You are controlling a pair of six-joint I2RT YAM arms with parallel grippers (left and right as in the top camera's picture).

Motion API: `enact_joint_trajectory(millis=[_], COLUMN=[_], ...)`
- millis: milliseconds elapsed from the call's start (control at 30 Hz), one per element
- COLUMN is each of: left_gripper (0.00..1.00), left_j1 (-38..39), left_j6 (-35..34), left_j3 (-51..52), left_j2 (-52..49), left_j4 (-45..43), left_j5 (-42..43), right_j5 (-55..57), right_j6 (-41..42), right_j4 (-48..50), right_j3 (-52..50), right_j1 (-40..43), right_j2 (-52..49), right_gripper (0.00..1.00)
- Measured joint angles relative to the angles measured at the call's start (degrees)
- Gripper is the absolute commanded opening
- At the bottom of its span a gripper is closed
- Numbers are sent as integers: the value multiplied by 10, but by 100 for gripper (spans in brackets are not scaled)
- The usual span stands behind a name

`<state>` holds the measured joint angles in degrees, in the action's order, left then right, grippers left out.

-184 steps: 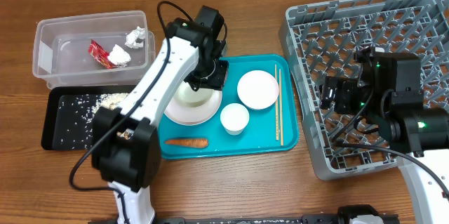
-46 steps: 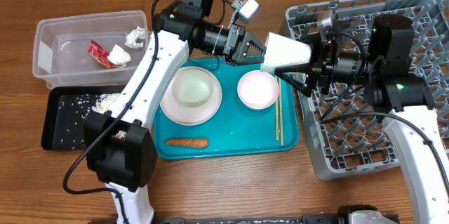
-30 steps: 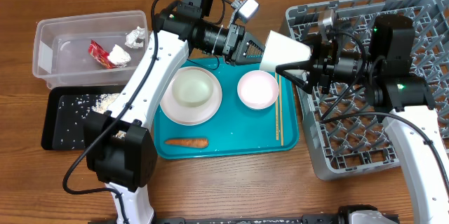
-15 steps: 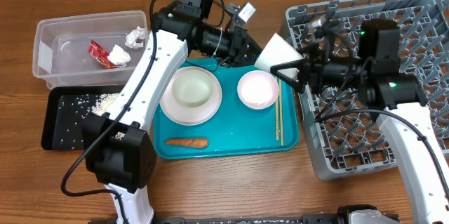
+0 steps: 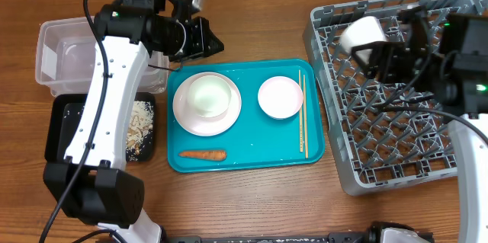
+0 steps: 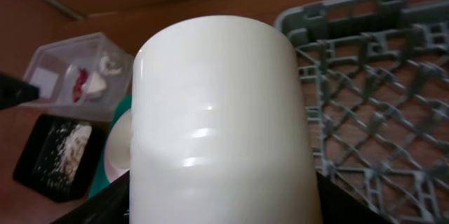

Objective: Sort waste into correct bins and load items into the dishwasher
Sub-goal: 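Lower the white cup into the dish rack with right gripper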

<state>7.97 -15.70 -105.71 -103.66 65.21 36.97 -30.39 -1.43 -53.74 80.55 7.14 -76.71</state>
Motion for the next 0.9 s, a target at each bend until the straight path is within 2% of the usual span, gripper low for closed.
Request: enact_joint_trajectory(millis=[167, 300, 567, 900], left_gripper=[11, 19, 21, 21], left_j1=[7, 7, 7, 7], left_j6=[15, 24, 26, 25], left_j3=[0, 0, 0, 0], left_j2=[5, 5, 8, 35], left_j4=[47, 61, 70, 68], left_j5=[-62, -115, -221, -307], right_j5=[87, 126, 191, 209], right_j6=[32, 60, 106, 119], right_j4=[-78, -114, -185, -205], right_j3=[39, 65, 69, 69], right_j1=[82, 167, 317, 368], right_j2=[0, 0, -17, -160], right_gripper=[40, 39, 38, 39])
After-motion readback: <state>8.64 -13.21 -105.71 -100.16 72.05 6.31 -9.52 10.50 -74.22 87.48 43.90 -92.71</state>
